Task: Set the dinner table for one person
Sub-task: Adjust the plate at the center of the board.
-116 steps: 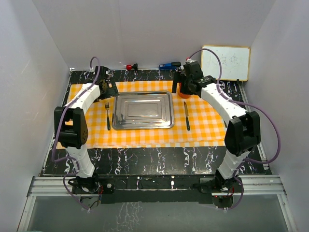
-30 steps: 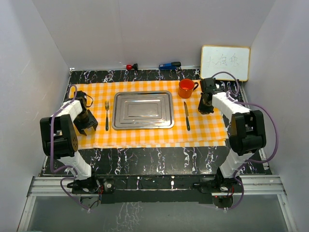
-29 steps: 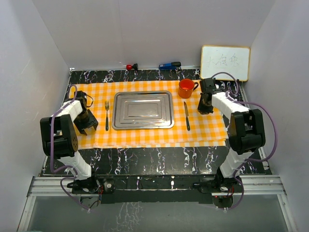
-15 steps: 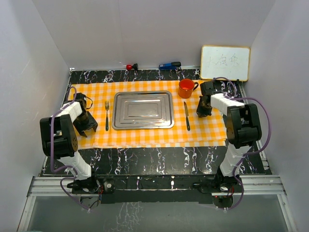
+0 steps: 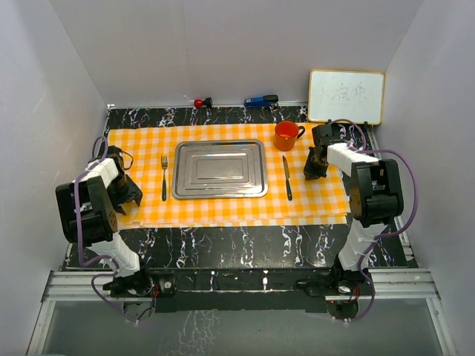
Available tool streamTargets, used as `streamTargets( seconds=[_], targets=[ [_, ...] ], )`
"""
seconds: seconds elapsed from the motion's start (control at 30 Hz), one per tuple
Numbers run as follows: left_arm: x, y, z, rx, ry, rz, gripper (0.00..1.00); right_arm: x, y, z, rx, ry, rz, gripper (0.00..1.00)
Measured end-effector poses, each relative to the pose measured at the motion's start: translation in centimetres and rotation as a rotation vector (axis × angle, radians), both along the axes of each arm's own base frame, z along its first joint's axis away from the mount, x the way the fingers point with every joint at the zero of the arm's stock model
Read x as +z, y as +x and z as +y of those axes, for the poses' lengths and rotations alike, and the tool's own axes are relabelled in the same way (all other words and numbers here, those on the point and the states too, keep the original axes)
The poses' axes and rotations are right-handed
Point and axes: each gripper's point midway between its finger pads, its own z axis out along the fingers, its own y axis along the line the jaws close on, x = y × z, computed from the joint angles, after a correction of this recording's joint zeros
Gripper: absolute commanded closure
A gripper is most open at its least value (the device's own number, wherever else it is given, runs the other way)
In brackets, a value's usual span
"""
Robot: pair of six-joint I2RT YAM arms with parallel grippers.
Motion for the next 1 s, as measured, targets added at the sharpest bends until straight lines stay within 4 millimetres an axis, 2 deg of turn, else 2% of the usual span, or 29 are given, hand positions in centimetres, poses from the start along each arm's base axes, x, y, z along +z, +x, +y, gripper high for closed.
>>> streamTargets(
  seconds=[0.33, 0.87, 1.0],
  targets=[
    [0.4, -1.8, 3.6, 0.081, 0.062, 0.082, 0.45, 0.0, 0.0, 0.0, 0.003, 0.018, 0.001, 1.0],
    [0.9, -2.9, 8.1, 0.186, 0.14, 0.16, 0.43, -0.1, 0.0, 0.0, 0.003, 0.026, 0.002, 1.0],
    [1.2, -2.7, 8.7, 0.198, 0.147, 0.16, 0.43, -0.1, 0.0, 0.0, 0.002, 0.028, 0.002, 1.0]
  ],
)
